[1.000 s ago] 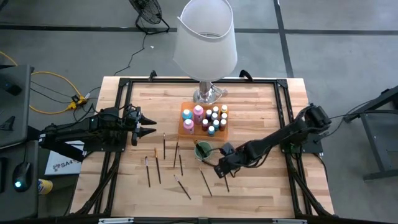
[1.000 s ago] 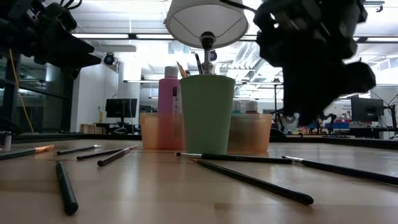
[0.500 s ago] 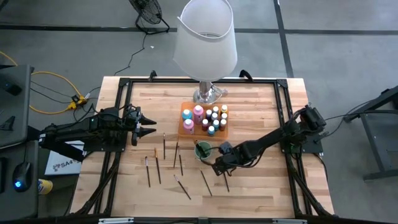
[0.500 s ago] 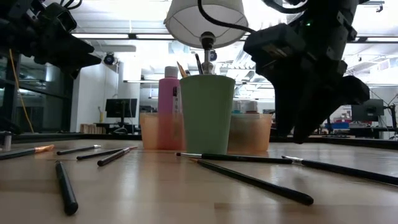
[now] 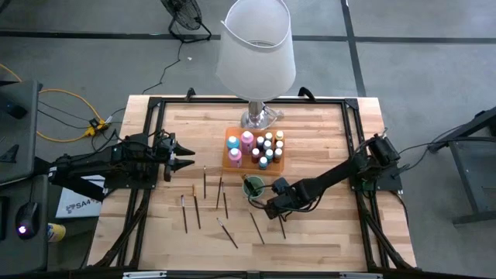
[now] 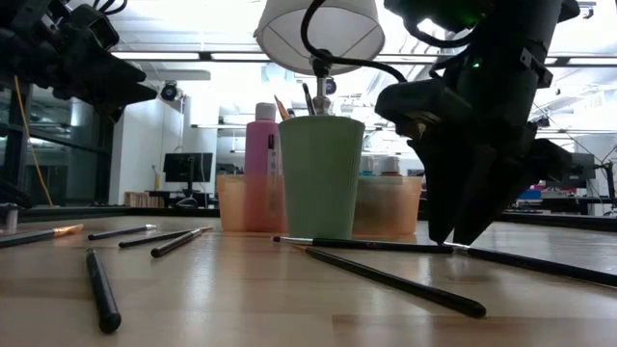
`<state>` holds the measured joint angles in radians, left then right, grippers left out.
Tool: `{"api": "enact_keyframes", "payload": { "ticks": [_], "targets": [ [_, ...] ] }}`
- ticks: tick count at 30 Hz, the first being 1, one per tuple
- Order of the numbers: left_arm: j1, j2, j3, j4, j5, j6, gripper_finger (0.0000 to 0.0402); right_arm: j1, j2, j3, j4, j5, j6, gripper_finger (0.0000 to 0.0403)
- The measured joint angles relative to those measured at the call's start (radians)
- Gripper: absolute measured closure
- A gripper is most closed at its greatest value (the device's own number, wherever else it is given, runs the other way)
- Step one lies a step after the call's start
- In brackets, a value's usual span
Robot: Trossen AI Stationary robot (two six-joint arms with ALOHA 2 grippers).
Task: Pick & Place Paint Supplies
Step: Put the gray paintbrushes into the green cup
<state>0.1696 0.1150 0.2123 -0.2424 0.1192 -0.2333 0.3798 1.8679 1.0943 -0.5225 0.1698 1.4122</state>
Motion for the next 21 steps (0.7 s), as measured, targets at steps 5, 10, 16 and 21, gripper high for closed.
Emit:
{"api": "enact_keyframes", "payload": {
  "ticks": [5,10,16,21],
  "targets": [
    [0.0,0.0,0.0,0.0,0.0,0.0,0.0229,-0.002,0.001,0.002,-0.071,-0.009,0.038,0.0264],
    [0.0,0.0,0.0,0.0,0.0,0.0,0.0229,-0.002,0.001,0.0,-0.091,-0.067,0.057,0.027],
    [0.0,0.0,0.0,0.0,0.0,0.0,0.0229,-0.003,0.001,0.0,-0.118,-0.151,0.132,0.0293],
    [0.0,0.0,0.0,0.0,0.0,0.0,0.0229,0.002,0.001,-0.002,-0.128,-0.184,0.203,0.0304]
  ]
}}
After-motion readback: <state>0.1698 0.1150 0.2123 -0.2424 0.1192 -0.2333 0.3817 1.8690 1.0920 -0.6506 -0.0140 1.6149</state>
